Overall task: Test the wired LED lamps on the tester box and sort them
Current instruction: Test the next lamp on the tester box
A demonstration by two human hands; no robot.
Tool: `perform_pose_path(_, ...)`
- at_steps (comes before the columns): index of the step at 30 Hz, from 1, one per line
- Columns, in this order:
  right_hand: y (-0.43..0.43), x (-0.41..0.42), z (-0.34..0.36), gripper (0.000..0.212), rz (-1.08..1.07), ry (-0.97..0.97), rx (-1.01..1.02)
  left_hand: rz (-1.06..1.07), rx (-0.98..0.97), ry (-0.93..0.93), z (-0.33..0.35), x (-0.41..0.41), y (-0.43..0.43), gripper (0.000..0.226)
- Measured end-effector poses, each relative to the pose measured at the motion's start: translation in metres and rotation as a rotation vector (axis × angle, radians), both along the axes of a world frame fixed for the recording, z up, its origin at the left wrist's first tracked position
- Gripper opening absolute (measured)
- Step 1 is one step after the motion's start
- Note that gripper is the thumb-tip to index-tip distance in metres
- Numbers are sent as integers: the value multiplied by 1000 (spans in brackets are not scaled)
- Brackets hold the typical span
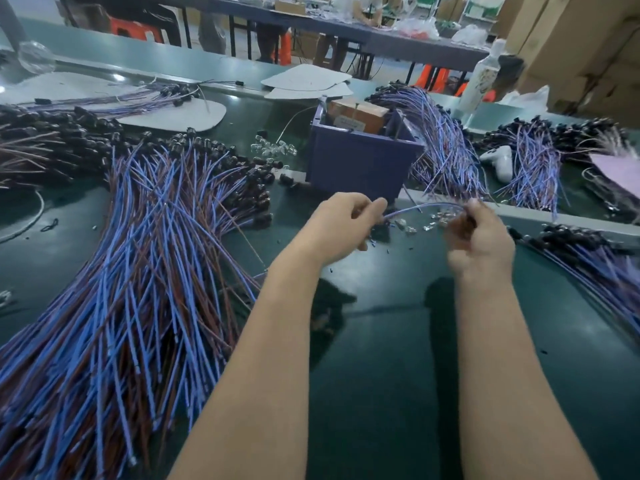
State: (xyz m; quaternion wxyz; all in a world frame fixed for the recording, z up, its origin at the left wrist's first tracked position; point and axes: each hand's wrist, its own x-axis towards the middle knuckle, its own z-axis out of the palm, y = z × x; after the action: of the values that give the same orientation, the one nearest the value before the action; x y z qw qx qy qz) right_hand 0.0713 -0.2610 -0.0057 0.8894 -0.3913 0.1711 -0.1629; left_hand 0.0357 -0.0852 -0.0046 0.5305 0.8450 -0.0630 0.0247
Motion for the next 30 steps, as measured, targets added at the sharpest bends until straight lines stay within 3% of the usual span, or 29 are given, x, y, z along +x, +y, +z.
perform_pose_path(3, -8, -8, -9, 17, -12, -63, 274, -65, -127, -11, -3, 1, -33, 38)
perform_pose_path(5, -4, -16, -17, 21, 144, -77, 168, -1, -106, -96, -10, 4, -52, 35)
perform_pose_path(8, 10, -19, -28, 15, 370, -107, -174, 85, -29, -151, -23, 7, -70, 32)
perform_pose_path(11, 12, -15, -32, 24, 276, -93, -376, 105, 45, -154, -34, 10, -68, 22)
perform_pose_path(14, 1, -9, -33, 33, 66, -61, -369, 56, 115, -158, -36, 10, -55, 17)
perform_pose_path(18, -13, -6, -33, 33, -165, -7, -213, -1, 164, -109, -32, 9, -34, 19)
perform_pose_path(20, -13, -7, -30, 30, -131, 3, -102, -26, 162, -87, -31, 9, -30, 20)
perform_pose_path(22, -7, -9, -29, 21, 37, -35, -50, 21, 158, -122, -33, 11, -33, 19)
perform_pose_path(26, 15, -13, -34, 12, 368, -114, -374, 128, 138, -182, -35, 12, -44, 15)
perform_pose_path(30, 15, -9, -37, 18, 172, -122, -465, 133, 200, -160, -39, 13, -39, 12)
